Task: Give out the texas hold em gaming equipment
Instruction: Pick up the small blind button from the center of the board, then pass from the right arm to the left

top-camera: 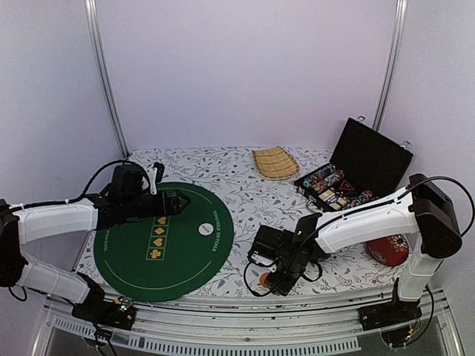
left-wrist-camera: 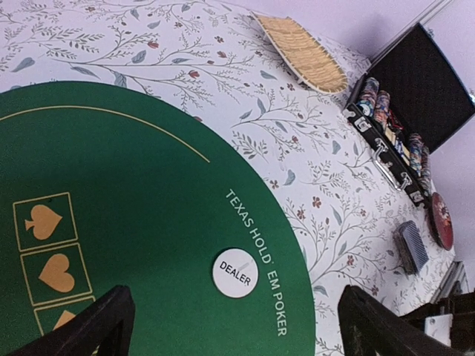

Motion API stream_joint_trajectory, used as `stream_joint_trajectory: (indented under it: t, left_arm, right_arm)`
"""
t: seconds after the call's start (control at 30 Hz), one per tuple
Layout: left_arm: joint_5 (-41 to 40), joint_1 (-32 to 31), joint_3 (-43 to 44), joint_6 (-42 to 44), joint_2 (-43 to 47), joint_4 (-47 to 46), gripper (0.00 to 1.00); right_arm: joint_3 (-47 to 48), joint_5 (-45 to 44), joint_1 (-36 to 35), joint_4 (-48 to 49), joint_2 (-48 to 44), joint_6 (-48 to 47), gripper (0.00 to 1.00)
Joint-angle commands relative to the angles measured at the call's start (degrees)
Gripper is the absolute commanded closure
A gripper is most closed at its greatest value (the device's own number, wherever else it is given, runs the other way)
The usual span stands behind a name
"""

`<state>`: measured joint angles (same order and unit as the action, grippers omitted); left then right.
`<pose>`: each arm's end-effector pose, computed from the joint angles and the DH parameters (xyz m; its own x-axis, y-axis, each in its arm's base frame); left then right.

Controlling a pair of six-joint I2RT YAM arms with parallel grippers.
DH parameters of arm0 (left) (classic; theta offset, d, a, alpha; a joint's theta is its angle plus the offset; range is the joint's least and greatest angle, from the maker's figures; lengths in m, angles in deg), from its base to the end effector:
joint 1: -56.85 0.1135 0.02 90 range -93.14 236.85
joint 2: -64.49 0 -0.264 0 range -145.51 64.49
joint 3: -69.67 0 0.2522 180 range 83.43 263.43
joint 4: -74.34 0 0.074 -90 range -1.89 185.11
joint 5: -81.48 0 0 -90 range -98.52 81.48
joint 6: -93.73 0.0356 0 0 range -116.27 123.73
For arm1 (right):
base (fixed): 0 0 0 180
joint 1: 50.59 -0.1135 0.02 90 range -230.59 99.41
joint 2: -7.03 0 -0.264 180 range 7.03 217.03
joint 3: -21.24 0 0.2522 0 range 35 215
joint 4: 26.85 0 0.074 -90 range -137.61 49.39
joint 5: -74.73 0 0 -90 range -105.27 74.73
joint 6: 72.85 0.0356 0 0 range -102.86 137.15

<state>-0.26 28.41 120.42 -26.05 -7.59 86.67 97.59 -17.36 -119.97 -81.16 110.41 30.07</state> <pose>0.2302 -0.1305 0.2124 -0.7093 -0.1748 -0.6829 0.2583 0.8370 -0.4825 0.1147 0.3011 0.1474 -0.5480 -0.8220 -0.1548 -0.8319 0.5549 -0.0015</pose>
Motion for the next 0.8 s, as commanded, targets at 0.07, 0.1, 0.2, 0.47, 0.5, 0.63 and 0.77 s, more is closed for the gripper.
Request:
stream_joint_trajectory:
  t: [0.07,0.1,0.2,0.47,0.5,0.63,0.77]
  left_arm:
    - [-0.8,-0.5,-0.4,1.3,2.3,1.3,0.03]
    - [-0.8,-0.6,-0.4,1.4,2.5,1.5,0.03]
    - [-0.7,-1.0,-0.8,1.2,3.3,1.7,0.04]
    - [5.2,-9.8,2.1,0.5,4.1,1.1,0.12]
    - [7.7,-11.8,2.6,0.3,3.8,0.1,0.13]
    - [15.3,-17.5,4.0,-1.4,1.2,-4.4,0.14]
    - [18.9,-19.8,4.6,-2.3,-0.7,-8.1,0.11]
  right_arm:
    - [-1.1,-1.7,-0.3,0.1,1.1,0.2,0.61]
    - [-1.4,-2.0,-0.3,0.2,0.2,0.3,0.62]
    - [-2.6,-3.0,-0.3,2.0,-3.4,0.0,0.64]
    - [-5.3,-8.9,-0.3,16.8,-14.9,-4.1,0.66]
    - [-5.7,-9.1,-0.4,20.2,-16.1,-4.9,0.66]
    - [-7.1,-10.0,-0.5,32.0,-18.9,-9.6,0.66]
    - [-6.5,-9.7,-0.6,37.8,-18.2,-12.8,0.66]
